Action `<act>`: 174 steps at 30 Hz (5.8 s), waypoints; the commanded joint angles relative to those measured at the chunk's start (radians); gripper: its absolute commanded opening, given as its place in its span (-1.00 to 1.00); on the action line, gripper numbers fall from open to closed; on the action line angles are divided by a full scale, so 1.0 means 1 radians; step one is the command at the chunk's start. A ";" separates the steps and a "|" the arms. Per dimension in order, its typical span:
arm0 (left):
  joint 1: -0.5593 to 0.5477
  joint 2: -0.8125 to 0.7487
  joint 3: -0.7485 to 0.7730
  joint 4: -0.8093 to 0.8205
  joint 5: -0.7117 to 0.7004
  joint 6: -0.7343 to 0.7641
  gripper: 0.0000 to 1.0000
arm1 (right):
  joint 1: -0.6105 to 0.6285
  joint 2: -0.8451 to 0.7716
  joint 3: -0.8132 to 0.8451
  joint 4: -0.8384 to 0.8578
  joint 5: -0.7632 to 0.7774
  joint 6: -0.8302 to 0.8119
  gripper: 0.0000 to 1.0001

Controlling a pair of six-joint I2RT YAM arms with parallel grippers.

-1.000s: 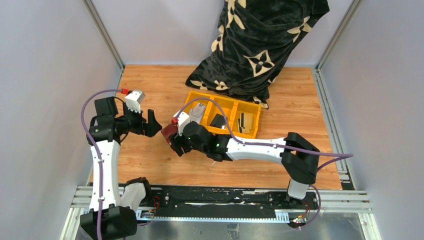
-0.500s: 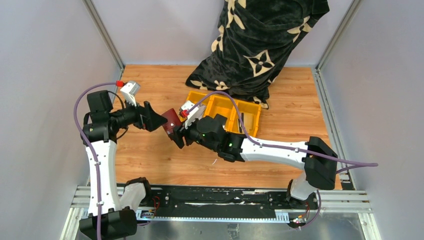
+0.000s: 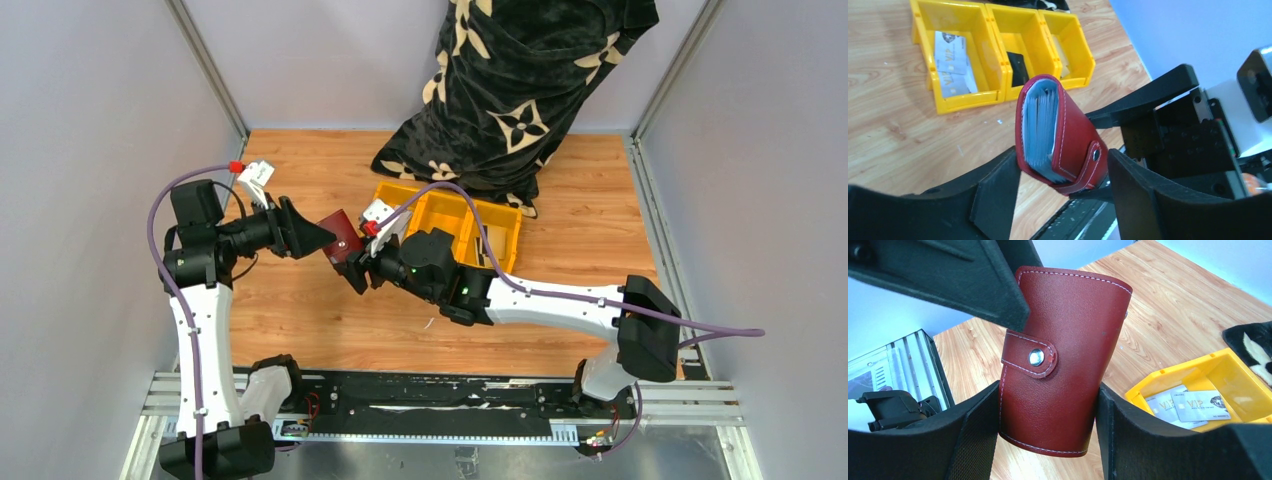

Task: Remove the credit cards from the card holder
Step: Open the card holder.

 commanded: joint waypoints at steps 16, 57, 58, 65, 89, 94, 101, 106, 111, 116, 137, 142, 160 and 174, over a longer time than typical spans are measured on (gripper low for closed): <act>0.006 -0.018 0.036 0.007 0.044 -0.092 -0.66 | 0.038 0.004 0.081 0.078 -0.008 -0.009 0.55; 0.004 -0.121 0.068 0.004 0.319 -0.023 -0.74 | -0.341 0.049 -0.050 0.642 -1.097 0.959 -0.26; 0.004 -0.121 0.067 0.004 0.317 -0.024 -0.66 | -0.340 0.047 -0.049 0.614 -1.100 0.945 -0.42; 0.004 -0.119 0.060 0.004 0.290 -0.028 0.99 | -0.340 -0.004 0.052 0.170 -1.140 0.643 -1.00; -0.003 -0.164 0.014 0.003 0.385 -0.017 0.13 | -0.322 0.156 0.634 -0.821 -1.309 0.078 -1.00; -0.010 -0.160 -0.009 0.003 0.366 -0.017 0.11 | -0.302 0.178 0.702 -0.831 -1.312 0.079 -1.00; -0.038 -0.166 -0.018 0.003 0.315 -0.008 0.01 | -0.288 0.207 0.761 -0.837 -1.297 0.075 -0.95; -0.039 -0.122 0.020 0.002 0.281 -0.023 -0.68 | -0.289 0.175 0.728 -0.837 -1.229 0.051 -0.21; -0.039 -0.099 0.042 0.002 0.208 -0.043 -0.79 | -0.305 0.004 0.592 -0.714 -0.893 0.113 0.29; -0.039 -0.082 0.054 0.002 0.165 -0.070 -0.86 | -0.293 -0.219 0.229 -0.246 -0.748 0.315 0.57; -0.040 -0.272 -0.138 0.546 -0.050 -0.595 -1.00 | -0.093 -0.057 0.245 -0.312 -0.307 0.456 0.60; -0.046 -0.297 -0.172 0.620 -0.081 -0.659 -1.00 | -0.085 -0.032 0.272 -0.318 -0.226 0.496 0.40; -0.051 -0.289 -0.120 0.557 -0.114 -0.642 -1.00 | 0.008 0.154 0.557 -0.554 0.141 0.372 0.02; -0.051 -0.289 -0.125 0.541 -0.143 -0.618 -1.00 | 0.049 0.206 0.613 -0.543 0.242 0.354 -0.98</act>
